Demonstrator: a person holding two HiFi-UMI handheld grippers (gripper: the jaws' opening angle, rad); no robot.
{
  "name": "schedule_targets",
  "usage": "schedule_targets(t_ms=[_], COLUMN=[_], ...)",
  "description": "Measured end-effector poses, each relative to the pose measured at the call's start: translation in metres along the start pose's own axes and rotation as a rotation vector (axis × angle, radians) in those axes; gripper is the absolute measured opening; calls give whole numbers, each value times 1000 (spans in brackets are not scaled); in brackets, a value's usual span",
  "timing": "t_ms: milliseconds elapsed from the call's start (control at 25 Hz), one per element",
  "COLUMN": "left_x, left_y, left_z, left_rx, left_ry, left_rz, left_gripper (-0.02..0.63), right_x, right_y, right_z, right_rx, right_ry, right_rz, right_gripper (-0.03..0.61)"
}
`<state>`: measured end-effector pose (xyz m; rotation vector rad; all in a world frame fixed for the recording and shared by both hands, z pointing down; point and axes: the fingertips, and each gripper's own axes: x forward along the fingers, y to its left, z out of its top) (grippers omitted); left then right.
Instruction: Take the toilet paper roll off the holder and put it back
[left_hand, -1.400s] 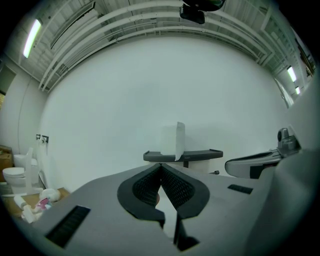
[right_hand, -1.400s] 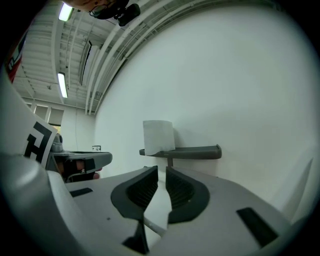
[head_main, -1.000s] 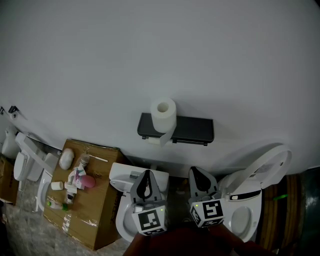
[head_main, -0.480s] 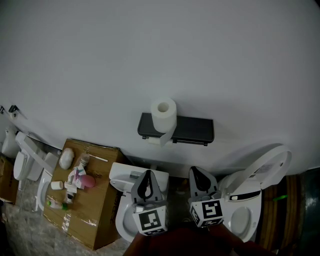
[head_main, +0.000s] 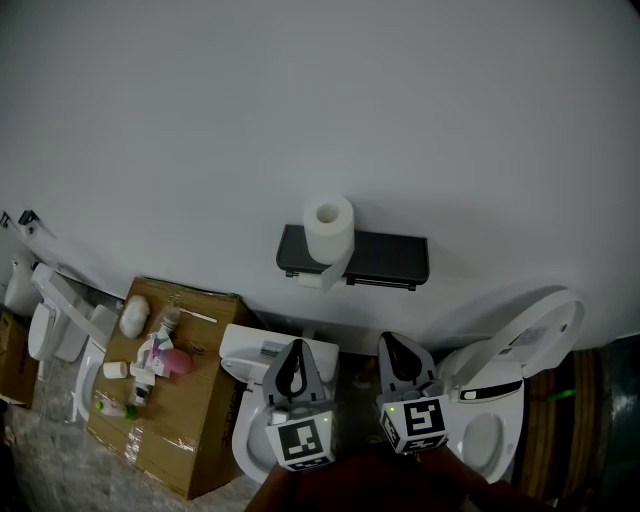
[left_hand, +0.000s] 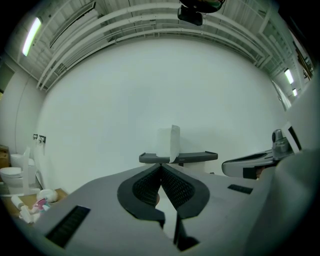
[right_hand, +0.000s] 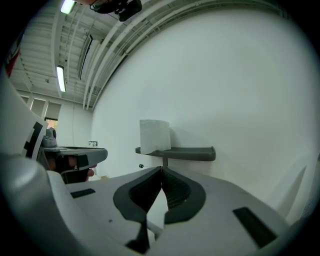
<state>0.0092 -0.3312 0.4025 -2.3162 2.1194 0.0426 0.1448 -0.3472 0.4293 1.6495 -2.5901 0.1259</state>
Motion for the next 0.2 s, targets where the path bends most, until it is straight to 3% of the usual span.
schedule_targets(t_ms=[200], left_x=[-1], left_y=[-2], left_z=[0], left_rx=[4], left_ry=[0], left_rz=[-3], left_gripper=[14], right_x=[-1], right_y=[0], right_z=[-1], right_rx=[-9], right_ry=[4], right_rz=[1], right_gripper=[17])
